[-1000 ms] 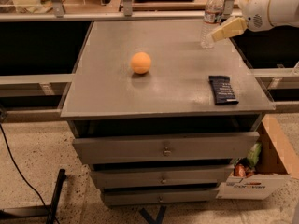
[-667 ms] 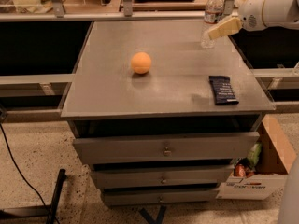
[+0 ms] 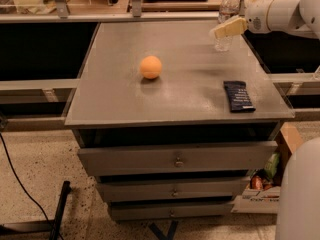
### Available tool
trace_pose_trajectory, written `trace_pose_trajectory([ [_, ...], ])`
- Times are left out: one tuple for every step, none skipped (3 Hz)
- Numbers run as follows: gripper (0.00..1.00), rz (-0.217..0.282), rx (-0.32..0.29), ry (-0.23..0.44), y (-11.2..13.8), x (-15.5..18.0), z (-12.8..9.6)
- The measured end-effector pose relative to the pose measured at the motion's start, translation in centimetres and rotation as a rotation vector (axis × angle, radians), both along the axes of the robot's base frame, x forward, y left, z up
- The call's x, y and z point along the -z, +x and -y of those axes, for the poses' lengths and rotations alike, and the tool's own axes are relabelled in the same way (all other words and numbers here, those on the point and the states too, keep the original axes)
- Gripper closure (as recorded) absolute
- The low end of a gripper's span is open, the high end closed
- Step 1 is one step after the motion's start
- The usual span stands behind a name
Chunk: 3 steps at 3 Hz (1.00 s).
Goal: Knock water bottle over
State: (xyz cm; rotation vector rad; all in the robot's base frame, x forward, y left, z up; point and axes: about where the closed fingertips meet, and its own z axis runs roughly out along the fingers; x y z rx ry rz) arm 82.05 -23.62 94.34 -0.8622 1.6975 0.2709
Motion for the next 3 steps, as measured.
trace_pose_trajectory([
  [0.00,0.005,0.040,0.021,1.7,0.6,-0.3],
  [0.00,0.025,0.080,0.037,3.2,1.1,-0.3],
  [0.00,0.026,0.102,0.045,4.4,2.2,-0.2],
])
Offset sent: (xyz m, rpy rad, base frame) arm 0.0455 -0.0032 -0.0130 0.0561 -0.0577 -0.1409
